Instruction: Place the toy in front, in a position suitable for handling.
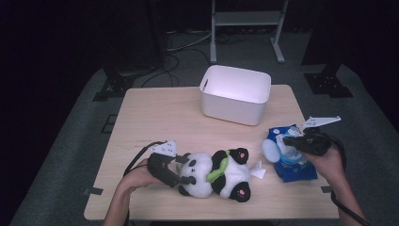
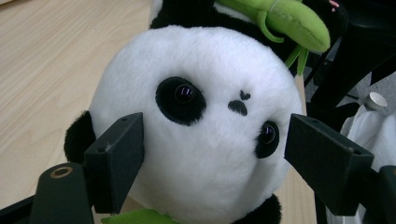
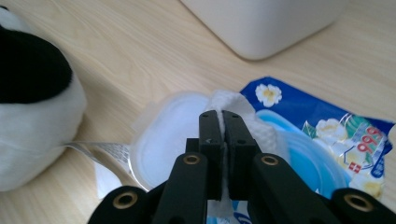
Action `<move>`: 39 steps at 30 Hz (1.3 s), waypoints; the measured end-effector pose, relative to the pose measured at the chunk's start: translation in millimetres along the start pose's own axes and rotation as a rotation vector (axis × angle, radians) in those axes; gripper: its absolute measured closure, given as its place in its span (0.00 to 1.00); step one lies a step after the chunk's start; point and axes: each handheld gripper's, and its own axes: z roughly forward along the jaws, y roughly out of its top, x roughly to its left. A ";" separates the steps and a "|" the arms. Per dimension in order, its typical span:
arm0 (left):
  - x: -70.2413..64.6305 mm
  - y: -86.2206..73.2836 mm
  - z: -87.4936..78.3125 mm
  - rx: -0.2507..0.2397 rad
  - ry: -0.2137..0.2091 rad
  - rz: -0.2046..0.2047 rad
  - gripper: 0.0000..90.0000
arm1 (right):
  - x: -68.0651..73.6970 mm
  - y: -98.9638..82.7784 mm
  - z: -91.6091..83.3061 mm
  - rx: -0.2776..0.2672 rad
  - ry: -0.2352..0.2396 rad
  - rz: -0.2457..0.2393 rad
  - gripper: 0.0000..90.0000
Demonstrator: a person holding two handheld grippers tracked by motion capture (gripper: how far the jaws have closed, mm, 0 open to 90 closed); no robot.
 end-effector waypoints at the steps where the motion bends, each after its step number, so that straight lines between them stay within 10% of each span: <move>1: 0.1 -0.2 0.2 -0.001 0.002 0.000 0.21 | 2.8 5.0 -6.2 -0.018 0.012 -0.007 0.96; 16: 1.4 -1.7 2.1 -0.005 0.018 -0.004 0.21 | 82.6 53.3 -26.9 -0.088 0.174 -0.212 0.96; 32: 3.0 -3.3 3.1 -0.010 0.026 -0.012 0.21 | 172.5 84.7 4.9 -0.110 0.475 -0.354 0.96; 39: 3.2 -3.7 3.2 -0.010 0.027 -0.010 0.21 | 180.4 73.6 25.0 -0.046 0.490 -0.370 0.94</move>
